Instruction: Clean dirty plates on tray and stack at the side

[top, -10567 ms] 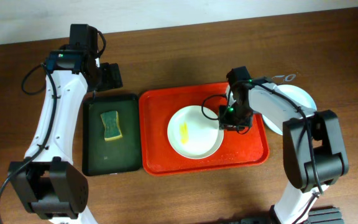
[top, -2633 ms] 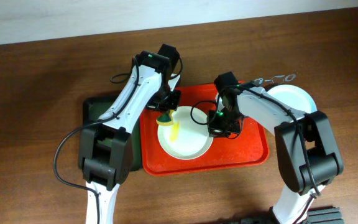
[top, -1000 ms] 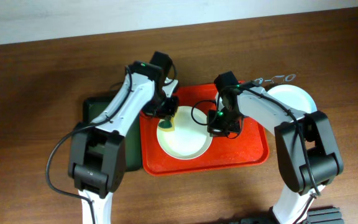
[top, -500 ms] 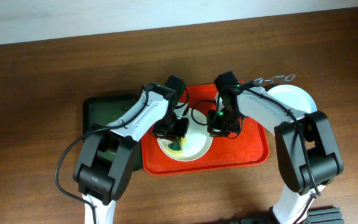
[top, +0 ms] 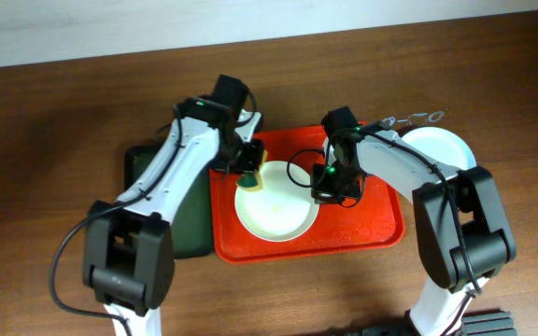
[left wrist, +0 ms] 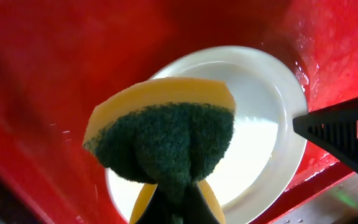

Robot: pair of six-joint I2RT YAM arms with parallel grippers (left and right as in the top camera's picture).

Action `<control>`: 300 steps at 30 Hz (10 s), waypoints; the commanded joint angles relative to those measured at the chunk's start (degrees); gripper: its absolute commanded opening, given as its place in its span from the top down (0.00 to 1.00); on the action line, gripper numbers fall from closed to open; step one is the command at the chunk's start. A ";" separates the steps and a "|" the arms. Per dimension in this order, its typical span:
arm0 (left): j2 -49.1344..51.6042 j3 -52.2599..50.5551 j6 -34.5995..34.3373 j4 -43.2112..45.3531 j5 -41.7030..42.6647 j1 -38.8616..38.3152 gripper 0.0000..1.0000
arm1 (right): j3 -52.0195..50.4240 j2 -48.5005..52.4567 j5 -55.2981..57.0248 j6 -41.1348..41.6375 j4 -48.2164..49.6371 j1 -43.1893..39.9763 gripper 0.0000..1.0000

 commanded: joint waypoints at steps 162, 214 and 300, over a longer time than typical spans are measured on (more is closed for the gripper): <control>-13.51 10.23 -7.87 -5.68 -23.19 31.08 0.01 | 24.57 -3.04 87.60 -18.56 18.29 56.15 0.96; -13.51 10.23 -7.87 -5.66 -23.19 31.08 0.01 | 24.68 -18.86 44.63 7.39 -20.46 -8.66 0.96; -13.51 10.23 -7.87 -5.66 -23.19 31.08 0.01 | -9.22 -97.39 19.65 -23.80 1.36 -8.94 0.02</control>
